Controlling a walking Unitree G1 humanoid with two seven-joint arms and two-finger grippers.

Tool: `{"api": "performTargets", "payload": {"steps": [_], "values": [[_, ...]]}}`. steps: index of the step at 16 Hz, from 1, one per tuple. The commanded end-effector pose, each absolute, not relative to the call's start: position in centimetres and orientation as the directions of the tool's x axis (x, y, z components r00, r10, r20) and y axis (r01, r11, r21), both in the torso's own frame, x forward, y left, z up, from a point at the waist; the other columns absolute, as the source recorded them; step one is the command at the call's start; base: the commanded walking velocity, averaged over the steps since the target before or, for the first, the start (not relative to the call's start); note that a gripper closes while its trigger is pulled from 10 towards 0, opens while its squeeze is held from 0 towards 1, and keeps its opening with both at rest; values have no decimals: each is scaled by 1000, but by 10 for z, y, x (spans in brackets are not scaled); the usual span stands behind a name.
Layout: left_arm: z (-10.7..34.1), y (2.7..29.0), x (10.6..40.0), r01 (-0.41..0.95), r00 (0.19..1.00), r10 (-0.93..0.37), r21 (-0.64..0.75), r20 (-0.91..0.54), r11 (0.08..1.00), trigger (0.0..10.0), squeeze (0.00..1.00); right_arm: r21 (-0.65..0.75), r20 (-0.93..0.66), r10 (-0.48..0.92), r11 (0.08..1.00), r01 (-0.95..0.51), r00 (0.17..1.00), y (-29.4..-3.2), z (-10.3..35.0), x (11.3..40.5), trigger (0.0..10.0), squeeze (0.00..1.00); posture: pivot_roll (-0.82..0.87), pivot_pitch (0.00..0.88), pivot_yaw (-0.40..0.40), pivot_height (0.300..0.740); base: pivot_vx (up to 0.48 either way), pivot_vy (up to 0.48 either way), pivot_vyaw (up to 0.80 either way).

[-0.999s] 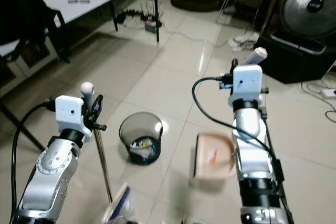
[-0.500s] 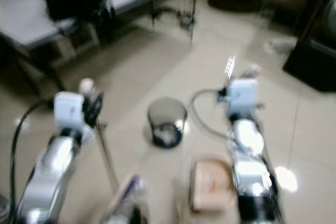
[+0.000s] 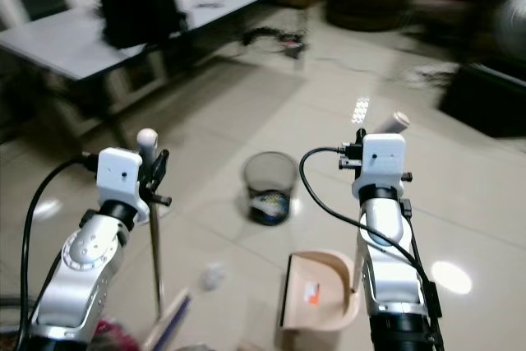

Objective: Sweep floor

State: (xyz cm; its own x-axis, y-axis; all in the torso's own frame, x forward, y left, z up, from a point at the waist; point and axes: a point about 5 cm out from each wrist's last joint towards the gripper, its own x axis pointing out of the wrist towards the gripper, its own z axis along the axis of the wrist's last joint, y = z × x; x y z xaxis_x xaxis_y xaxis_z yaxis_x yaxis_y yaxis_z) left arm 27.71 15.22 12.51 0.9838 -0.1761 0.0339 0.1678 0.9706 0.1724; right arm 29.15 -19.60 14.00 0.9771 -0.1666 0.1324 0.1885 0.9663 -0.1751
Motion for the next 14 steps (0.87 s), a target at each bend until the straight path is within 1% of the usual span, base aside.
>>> {"api": "performTargets", "payload": {"steps": [1,6,8,11,14], "values": [[132,149,280,172,981,-186,182,63,968,10000,0,-189,171,-184,958,216,968,-201,151,292,10000,0,-54,3,67,740,0,-368,0],[132,147,282,181,979,-195,193,58,964,10000,0,-177,155,-185,961,212,970,-197,150,291,10000,0,-54,6,73,740,0,-364,0],[131,149,283,170,982,-181,181,48,969,10000,0,-164,141,-149,972,171,979,-193,147,292,10000,0,-47,10,72,740,0,0,0],[133,152,285,148,986,-158,170,48,974,10000,0,-156,120,-139,975,157,983,-189,144,292,10000,0,-43,13,71,740,0,0,0],[134,153,287,130,988,-143,185,57,974,10000,0,-182,112,-102,976,121,989,-182,143,293,10000,0,-44,15,69,740,0,0,0]]}}
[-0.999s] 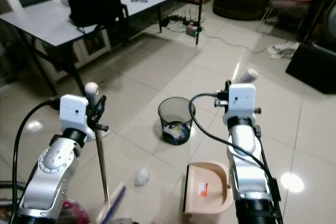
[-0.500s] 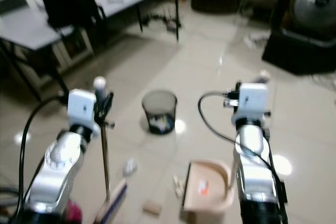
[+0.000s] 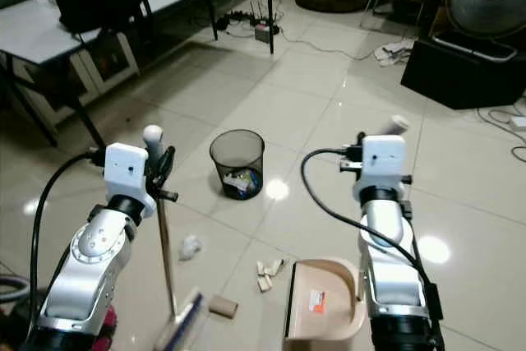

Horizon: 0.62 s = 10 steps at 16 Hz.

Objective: Sweep floor

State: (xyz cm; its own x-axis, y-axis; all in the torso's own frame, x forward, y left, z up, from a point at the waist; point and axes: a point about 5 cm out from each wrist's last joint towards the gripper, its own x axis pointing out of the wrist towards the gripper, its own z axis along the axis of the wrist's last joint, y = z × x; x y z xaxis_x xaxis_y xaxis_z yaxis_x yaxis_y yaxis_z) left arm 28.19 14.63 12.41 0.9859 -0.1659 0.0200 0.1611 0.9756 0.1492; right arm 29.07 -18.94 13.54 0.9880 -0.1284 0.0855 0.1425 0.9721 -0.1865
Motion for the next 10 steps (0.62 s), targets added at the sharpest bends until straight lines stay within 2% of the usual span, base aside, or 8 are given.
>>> {"api": "performTargets", "payload": {"steps": [1,6,10], "values": [[135,153,287,126,988,-140,191,61,973,10000,0,-186,107,-91,976,110,990,-180,142,293,10000,0,-44,15,69,740,0,0,0],[135,144,291,145,985,-160,191,67,971,10000,0,-202,86,-78,975,94,993,-174,138,295,10000,0,-46,25,71,740,326,0,800],[133,142,293,154,984,-168,185,64,971,10000,0,-188,64,-100,976,111,993,-176,133,290,10000,0,-50,35,71,740,368,0,0]]}}
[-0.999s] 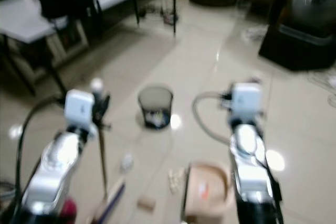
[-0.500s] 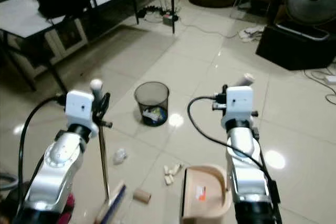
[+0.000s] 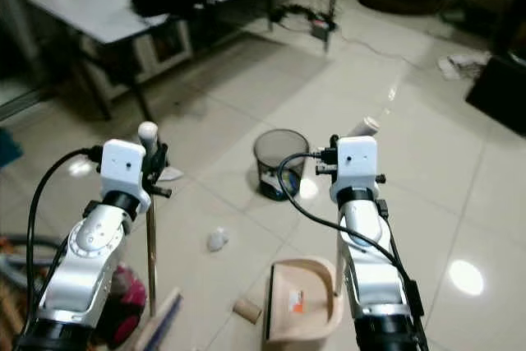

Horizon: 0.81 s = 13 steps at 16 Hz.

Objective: Sweep floor

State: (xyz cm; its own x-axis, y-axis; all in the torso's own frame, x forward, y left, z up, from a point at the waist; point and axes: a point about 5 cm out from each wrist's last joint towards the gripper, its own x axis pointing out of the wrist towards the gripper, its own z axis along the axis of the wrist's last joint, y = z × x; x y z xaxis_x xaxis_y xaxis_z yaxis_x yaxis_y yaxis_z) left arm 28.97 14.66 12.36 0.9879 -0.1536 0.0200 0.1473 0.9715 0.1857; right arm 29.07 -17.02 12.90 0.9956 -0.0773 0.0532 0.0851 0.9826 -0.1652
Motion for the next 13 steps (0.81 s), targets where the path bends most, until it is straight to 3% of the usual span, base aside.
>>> {"api": "performTargets", "payload": {"steps": [1,7,13], "values": [[132,141,292,157,983,-171,183,61,970,10000,0,-194,54,-94,976,103,994,-175,130,288,10000,0,-50,39,69,740,368,0,0],[125,137,292,157,985,-167,164,49,974,10000,0,-237,54,-35,970,47,998,-168,123,284,10000,0,-47,71,65,740,57,0,0],[115,136,298,94,992,-104,147,64,985,10000,0,-260,73,-84,961,100,994,-172,112,281,10000,0,-51,136,70,740,0,0,0]]}}
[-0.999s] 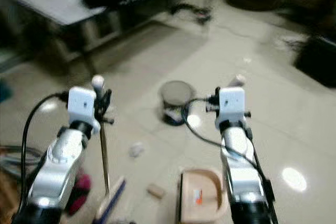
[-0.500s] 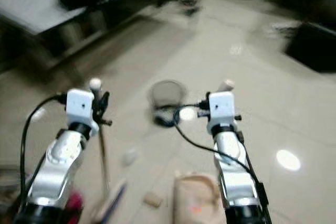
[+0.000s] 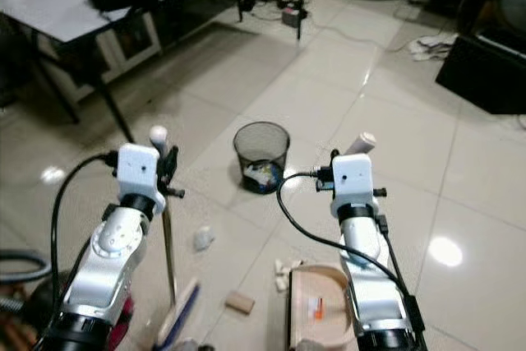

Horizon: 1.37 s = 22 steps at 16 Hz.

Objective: Sweep floor

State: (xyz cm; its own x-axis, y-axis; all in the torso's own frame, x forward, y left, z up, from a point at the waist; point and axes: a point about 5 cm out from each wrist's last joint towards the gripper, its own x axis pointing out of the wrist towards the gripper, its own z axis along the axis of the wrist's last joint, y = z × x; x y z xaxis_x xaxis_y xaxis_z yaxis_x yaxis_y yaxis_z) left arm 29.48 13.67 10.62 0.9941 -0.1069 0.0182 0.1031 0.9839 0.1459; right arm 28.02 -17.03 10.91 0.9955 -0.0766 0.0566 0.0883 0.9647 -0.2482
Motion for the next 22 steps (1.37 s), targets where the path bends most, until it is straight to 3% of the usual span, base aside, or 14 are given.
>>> {"api": "performTargets", "payload": {"steps": [1,12,19,22], "values": [[113,134,299,97,992,-107,148,64,984,10000,0,-259,87,-88,960,108,992,-172,111,283,10000,0,-52,150,71,740,0,0,0],[115,120,327,26,984,-50,136,173,990,10000,0,-353,185,-78,925,140,980,-159,106,320,10000,0,-41,280,25,740,0,0,0],[113,109,333,3,976,-19,76,215,997,10000,0,-302,237,-41,947,113,971,-109,101,328,10000,0,-15,309,21,740,0,0,0],[106,112,332,-60,981,61,-11,186,998,10000,0,-210,204,-33,975,77,978,-83,95,323,10000,0,-25,316,16,740,0,0,0]]}}
